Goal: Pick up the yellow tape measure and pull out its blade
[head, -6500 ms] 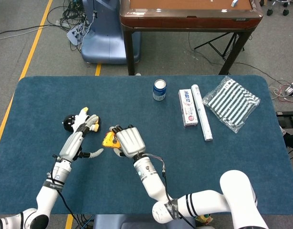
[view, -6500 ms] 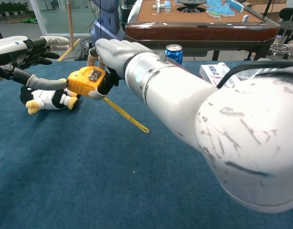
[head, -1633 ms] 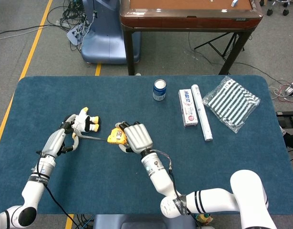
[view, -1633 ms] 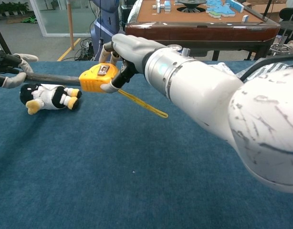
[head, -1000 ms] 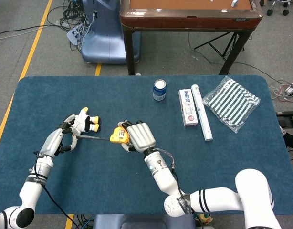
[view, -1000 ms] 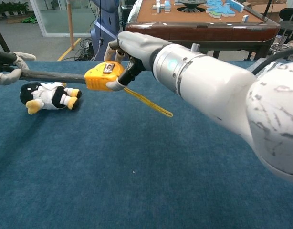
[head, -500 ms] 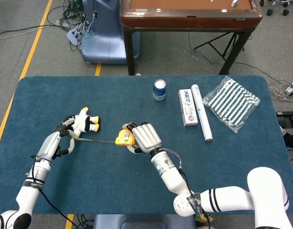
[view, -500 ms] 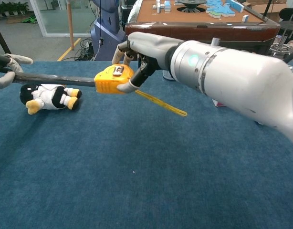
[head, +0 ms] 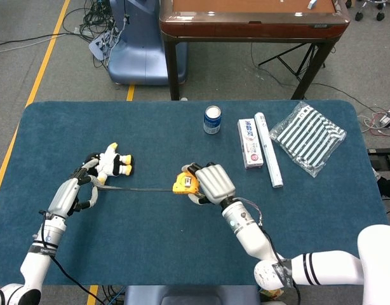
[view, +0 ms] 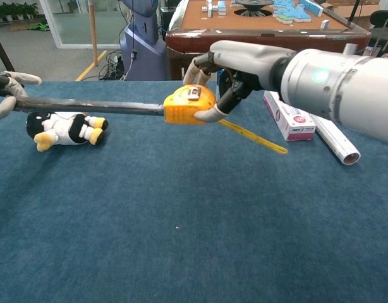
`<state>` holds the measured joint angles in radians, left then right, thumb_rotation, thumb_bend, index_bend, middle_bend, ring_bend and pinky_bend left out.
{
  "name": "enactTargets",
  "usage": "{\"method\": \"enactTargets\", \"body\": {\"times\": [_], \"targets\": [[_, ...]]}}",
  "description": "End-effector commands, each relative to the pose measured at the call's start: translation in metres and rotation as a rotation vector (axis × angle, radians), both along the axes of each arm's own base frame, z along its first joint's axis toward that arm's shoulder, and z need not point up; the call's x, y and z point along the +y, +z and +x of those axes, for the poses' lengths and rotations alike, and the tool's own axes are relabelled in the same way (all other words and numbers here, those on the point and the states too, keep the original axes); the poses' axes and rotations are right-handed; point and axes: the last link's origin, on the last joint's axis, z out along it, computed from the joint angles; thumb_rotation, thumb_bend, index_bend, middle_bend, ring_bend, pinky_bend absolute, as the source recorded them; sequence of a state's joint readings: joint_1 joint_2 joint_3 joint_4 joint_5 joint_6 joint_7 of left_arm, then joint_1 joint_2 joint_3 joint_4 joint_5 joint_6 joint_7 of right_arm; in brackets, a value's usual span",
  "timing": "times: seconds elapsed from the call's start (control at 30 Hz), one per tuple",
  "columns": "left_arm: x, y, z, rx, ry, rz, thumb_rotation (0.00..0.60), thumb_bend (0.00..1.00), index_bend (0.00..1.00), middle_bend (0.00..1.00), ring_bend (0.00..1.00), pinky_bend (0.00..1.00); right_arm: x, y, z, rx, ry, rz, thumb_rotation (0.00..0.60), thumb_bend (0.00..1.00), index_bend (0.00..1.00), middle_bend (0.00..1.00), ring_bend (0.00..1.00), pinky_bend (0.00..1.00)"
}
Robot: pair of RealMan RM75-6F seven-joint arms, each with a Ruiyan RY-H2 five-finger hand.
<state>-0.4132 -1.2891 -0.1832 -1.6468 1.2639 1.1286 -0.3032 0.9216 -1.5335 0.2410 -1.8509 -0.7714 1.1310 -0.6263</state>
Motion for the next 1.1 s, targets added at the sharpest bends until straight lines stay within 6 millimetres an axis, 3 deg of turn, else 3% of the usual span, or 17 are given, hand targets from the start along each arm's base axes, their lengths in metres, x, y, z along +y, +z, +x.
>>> {"method": "enactTargets", "body": {"times": [0.03,0.23,0.6,1.1], "targets": [[-0.002,-0.004,0.003,0.0,-0.009,-0.007,0.6,0.59,0.58,0.09,0.0,0.0,0.005,0.01,-0.016,-0.008,-0.018,-0.004,0.6,0.66,0.58,0.59,0.52,0.32],[-0.002,-0.006,0.004,0.001,-0.014,0.0,0.6,0.59,0.58,0.09,0.0,0.0,0.012,0.027,-0.047,-0.005,-0.062,-0.019,0.6,0.66,0.58,0.59,0.52,0.32],[-0.009,0.002,-0.012,0.016,0.016,0.012,0.6,0.59,0.58,0.09,0.0,0.0,0.029,0.048,-0.091,-0.012,-0.111,-0.031,0.6,0.66,0.59,0.59,0.52,0.32],[-0.017,0.0,-0.018,0.008,0.013,0.003,0.6,0.59,0.58,0.09,0.0,0.0,0.051,0.062,-0.127,-0.026,-0.167,-0.061,0.6,0.66,0.59,0.6,0.52,0.32]]}}
